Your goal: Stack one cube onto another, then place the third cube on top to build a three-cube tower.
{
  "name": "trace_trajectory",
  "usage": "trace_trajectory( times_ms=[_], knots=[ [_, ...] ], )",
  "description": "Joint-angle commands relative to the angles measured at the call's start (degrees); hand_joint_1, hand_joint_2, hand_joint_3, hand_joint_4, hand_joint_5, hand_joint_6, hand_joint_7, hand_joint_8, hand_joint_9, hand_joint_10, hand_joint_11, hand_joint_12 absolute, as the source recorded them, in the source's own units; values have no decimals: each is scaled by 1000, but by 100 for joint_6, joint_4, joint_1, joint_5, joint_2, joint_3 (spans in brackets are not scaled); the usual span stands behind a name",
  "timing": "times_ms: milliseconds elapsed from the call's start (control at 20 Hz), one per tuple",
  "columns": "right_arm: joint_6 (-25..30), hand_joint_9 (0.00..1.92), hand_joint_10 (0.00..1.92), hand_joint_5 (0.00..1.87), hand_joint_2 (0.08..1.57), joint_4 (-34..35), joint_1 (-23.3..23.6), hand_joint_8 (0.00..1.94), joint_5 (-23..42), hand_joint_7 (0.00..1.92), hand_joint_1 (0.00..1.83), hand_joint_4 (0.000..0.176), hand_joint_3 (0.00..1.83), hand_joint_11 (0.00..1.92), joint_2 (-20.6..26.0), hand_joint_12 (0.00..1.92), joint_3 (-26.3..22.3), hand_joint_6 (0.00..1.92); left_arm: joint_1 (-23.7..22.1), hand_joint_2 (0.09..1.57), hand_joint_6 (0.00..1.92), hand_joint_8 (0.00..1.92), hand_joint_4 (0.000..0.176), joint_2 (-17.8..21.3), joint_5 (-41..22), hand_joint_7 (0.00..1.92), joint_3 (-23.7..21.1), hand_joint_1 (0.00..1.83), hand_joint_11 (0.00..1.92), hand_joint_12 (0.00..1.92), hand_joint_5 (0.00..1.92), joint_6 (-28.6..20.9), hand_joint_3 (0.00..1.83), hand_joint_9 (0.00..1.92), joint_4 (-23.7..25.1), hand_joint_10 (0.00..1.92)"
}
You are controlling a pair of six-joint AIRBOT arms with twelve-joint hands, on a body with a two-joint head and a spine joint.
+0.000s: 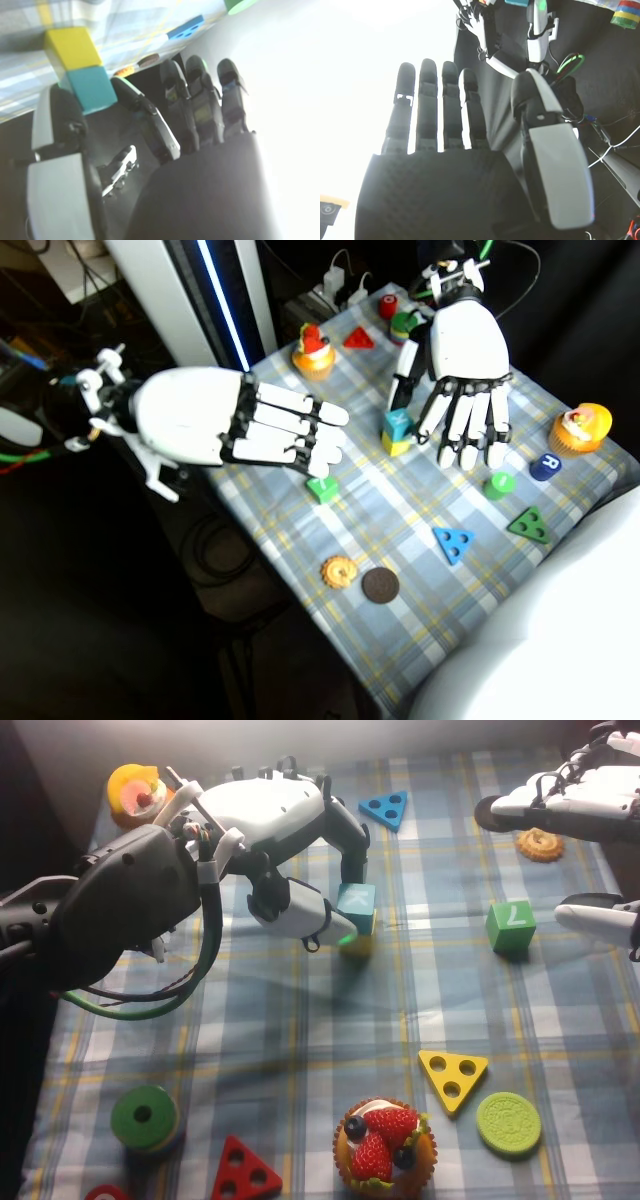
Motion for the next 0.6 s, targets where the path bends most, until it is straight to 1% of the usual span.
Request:
trace_trajectory(
  times_ms=[0, 100, 150, 200, 250, 300, 350, 400, 500, 550],
  knots=[
    [27, 401, 5, 344, 1329, 136, 86, 4, 733, 447, 525, 0, 2, 0, 0, 1003, 11, 2, -75, 1142, 1091, 1, 176, -26, -501, 572, 24, 981, 0, 321, 901, -13, 2, 385, 117, 1],
    [28, 398, 2, 347, 1328, 136, 86, 2, 733, 446, 530, 0, 0, 0, 0, 973, 11, 2, -64, 1142, 1095, 2, 176, -23, -508, 563, 13, 980, 0, 331, 899, -13, 0, 384, 112, 1],
    [28, 391, 0, 342, 1329, 137, 86, 0, 733, 437, 536, 0, 1, 0, 0, 967, 11, 0, -52, 1135, 1077, 1, 176, -13, -526, 567, -6, 985, 0, 396, 911, -13, 0, 397, 111, 3],
    [31, 375, 0, 336, 1327, 138, 86, 0, 733, 429, 529, 0, 0, 0, 0, 949, 10, 0, -35, 1044, 438, 5, 176, 0, -551, 570, -30, 923, 0, 446, 810, -13, 0, 405, 109, 4],
    [33, 368, 1, 337, 1326, 138, 86, 0, 733, 422, 545, 0, 0, 0, 0, 936, 10, 1, -21, 1024, 54, 1, 176, 7, -568, 563, -47, 896, 0, 498, 848, -13, 0, 390, 109, 0],
    [34, 368, 1, 337, 1326, 138, 86, 0, 733, 422, 545, 0, 0, 0, 0, 936, 10, 1, -15, 1024, 54, 1, 176, 8, -577, 563, -55, 896, 0, 498, 848, -13, 0, 390, 109, 0],
    [34, 344, 1, 328, 1323, 138, 86, 1, 733, 403, 536, 0, 0, 0, 0, 883, 10, 0, -8, 1027, 19, 0, 176, 8, -587, 552, -58, 888, 0, 484, 836, -13, 1, 369, 109, 0],
    [34, 343, 3, 336, 1314, 138, 86, 3, 733, 404, 555, 0, 0, 0, 0, 869, 10, 3, -7, 1020, 7, 1, 176, 8, -587, 555, -60, 888, 0, 522, 833, -13, 0, 375, 111, 2],
    [35, 341, 2, 335, 1310, 138, 86, 1, 734, 400, 559, 0, 0, 0, 0, 862, 10, 2, -7, 1029, 0, 0, 176, 19, -590, 528, -69, 868, 0, 436, 767, -13, 1, 345, 111, 0],
    [36, 355, 5, 338, 1315, 139, 86, 3, 734, 410, 592, 0, 0, 0, 0, 884, 9, 2, -1, 1021, 0, 1, 176, 35, -614, 532, -88, 872, 0, 475, 704, -13, 0, 350, 111, 2]
  ],
)
